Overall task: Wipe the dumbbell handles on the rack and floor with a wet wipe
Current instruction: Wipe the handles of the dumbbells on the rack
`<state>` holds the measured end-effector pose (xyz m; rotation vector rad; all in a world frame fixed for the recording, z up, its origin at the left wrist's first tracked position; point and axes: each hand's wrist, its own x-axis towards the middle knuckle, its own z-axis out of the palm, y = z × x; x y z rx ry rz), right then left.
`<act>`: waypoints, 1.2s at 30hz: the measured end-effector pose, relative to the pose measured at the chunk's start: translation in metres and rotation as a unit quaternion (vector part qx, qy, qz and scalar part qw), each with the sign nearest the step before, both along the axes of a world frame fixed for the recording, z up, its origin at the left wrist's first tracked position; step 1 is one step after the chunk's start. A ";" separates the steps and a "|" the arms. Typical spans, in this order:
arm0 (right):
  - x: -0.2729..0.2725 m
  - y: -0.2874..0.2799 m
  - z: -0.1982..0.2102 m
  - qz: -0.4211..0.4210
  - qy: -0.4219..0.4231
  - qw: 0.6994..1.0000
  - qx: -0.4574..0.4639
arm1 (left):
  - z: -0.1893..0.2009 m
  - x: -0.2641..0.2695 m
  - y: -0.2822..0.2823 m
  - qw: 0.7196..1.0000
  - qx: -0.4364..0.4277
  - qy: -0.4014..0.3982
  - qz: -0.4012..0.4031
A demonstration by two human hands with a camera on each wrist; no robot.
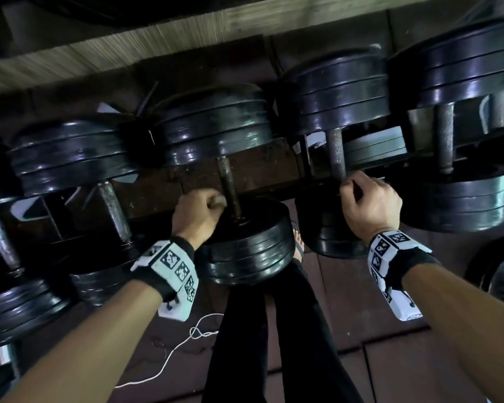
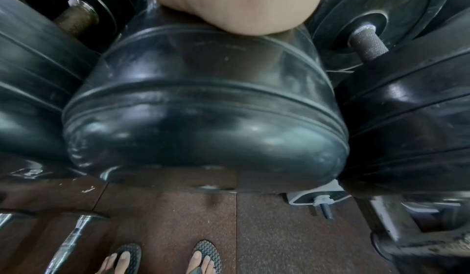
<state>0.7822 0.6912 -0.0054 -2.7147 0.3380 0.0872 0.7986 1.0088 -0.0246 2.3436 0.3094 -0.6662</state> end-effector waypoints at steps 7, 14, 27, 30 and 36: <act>0.001 0.001 0.002 -0.002 0.008 1.000 -0.002 | 0.006 0.017 -0.019 0.987 -0.014 -0.139 0.081; 0.000 0.000 0.000 0.004 -0.006 1.000 0.000 | -0.004 0.007 0.001 0.989 -0.130 0.054 0.043; 0.000 0.000 -0.001 0.007 -0.009 1.000 0.001 | -0.011 -0.008 0.006 0.975 -0.169 0.144 0.007; 0.000 0.000 -0.001 0.008 -0.005 1.000 -0.002 | -0.008 0.024 0.008 0.969 -0.205 0.090 0.109; 0.000 -0.001 -0.001 0.006 -0.005 1.000 -0.011 | -0.003 0.034 0.000 0.959 -0.239 0.048 0.146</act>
